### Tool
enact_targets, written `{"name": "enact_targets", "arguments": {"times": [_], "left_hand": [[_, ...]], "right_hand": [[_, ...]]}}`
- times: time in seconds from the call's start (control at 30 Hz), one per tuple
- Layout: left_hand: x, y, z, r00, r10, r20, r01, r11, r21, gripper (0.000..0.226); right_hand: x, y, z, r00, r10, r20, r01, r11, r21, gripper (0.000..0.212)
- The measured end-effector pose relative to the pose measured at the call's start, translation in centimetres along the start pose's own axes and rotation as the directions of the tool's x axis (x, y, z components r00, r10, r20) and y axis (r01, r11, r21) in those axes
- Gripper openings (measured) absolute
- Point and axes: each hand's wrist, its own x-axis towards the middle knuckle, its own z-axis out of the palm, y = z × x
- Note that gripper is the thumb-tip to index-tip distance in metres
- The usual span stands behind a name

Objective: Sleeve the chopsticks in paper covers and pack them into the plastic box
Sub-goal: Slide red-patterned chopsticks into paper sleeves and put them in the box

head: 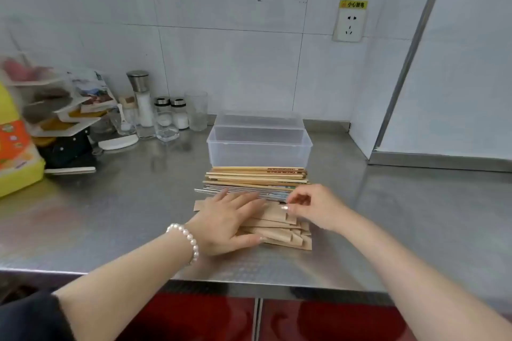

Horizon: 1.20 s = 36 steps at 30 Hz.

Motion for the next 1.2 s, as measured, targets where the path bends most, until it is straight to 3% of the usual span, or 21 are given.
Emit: {"name": "enact_targets", "arguments": {"times": [0.2, 0.47, 0.63, 0.9, 1.07, 1.2], "left_hand": [[0.0, 0.8, 1.5, 0.989, 0.004, -0.145, -0.008, 1.0, -0.023, 0.078], [0.0, 0.4, 2.2, 0.95, 0.027, -0.311, -0.041, 0.998, -0.037, 0.064], [0.2, 0.5, 1.9, 0.929, 0.04, -0.368, -0.041, 0.999, 0.007, 0.058], [3.7, 1.0, -0.8, 0.779, 0.13, -0.614, -0.097, 0.992, 0.086, 0.046], [7.0, -0.5, -2.7, 0.847, 0.073, -0.527, -0.18, 0.972, -0.154, 0.027], [9.4, -1.8, -2.9, 0.882, -0.004, -0.471, -0.112, 0.97, -0.218, 0.022]], "right_hand": [[-0.7, 0.9, 1.2, 1.0, -0.001, -0.001, 0.001, 1.0, 0.023, 0.034], [-0.7, 0.3, 0.5, 0.999, -0.044, -0.015, 0.046, 0.982, 0.183, 0.041], [-0.4, 0.0, 0.4, 0.999, -0.022, -0.025, 0.029, 0.945, 0.326, 0.033], [0.9, -1.0, -0.1, 0.994, 0.09, -0.067, -0.024, 0.755, 0.656, 0.017], [3.8, -1.5, -1.8, 0.993, 0.105, -0.055, -0.049, 0.784, 0.619, 0.014], [6.2, -1.6, -2.6, 0.989, 0.144, 0.019, -0.128, 0.797, 0.591, 0.015]]}}
